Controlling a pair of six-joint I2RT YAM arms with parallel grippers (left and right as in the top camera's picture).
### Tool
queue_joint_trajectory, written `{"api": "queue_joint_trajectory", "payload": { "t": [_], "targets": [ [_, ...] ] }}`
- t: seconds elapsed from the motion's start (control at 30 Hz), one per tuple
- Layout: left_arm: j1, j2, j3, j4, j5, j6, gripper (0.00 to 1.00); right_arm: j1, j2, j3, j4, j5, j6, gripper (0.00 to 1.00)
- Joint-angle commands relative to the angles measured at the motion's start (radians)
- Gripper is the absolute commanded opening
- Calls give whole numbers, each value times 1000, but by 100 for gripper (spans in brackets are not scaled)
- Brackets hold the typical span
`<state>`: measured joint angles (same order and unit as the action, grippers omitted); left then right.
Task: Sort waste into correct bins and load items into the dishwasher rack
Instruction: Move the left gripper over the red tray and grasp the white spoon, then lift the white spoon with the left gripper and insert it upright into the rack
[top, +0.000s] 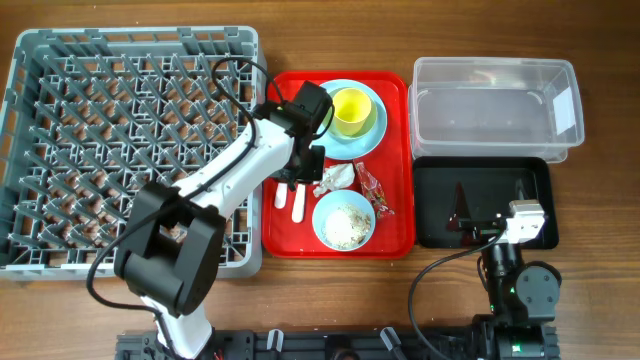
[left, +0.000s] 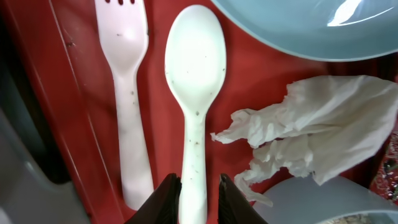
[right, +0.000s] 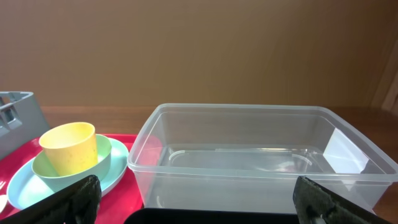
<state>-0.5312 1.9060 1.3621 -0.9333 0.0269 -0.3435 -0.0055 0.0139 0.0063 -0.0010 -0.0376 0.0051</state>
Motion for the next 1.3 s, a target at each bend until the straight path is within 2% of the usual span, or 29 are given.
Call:
{"api": "queue_joint_trajectory", "payload": {
  "t": [0.0, 0.53, 0.97, 1.0, 1.03, 1.07, 1.27],
  "targets": [
    [-2, 34, -8, 10, -10, -10, 21, 4, 2, -1, 3, -9, -4, 100],
    [-17, 88, -13, 61, 0, -13, 19, 4, 2, -1, 3, -9, -4, 100],
    [-17, 88, -151, 180, -13, -13, 22, 4, 2, -1, 3, -9, -4, 100],
    [-17, 88, -151, 182, -13, -13, 21, 4, 2, -1, 3, -9, -4, 100],
    [-17, 88, -151, 183, -13, -13, 15, 4, 2, -1, 3, -9, -4, 100],
    [-17, 87, -150, 187, -13, -13, 5, 4, 2, -1, 3, -9, -4, 100],
    [-16, 41, -81, 157, -14, -12, 4, 4, 2, -1, 3, -9, -4, 100]
  ]
}}
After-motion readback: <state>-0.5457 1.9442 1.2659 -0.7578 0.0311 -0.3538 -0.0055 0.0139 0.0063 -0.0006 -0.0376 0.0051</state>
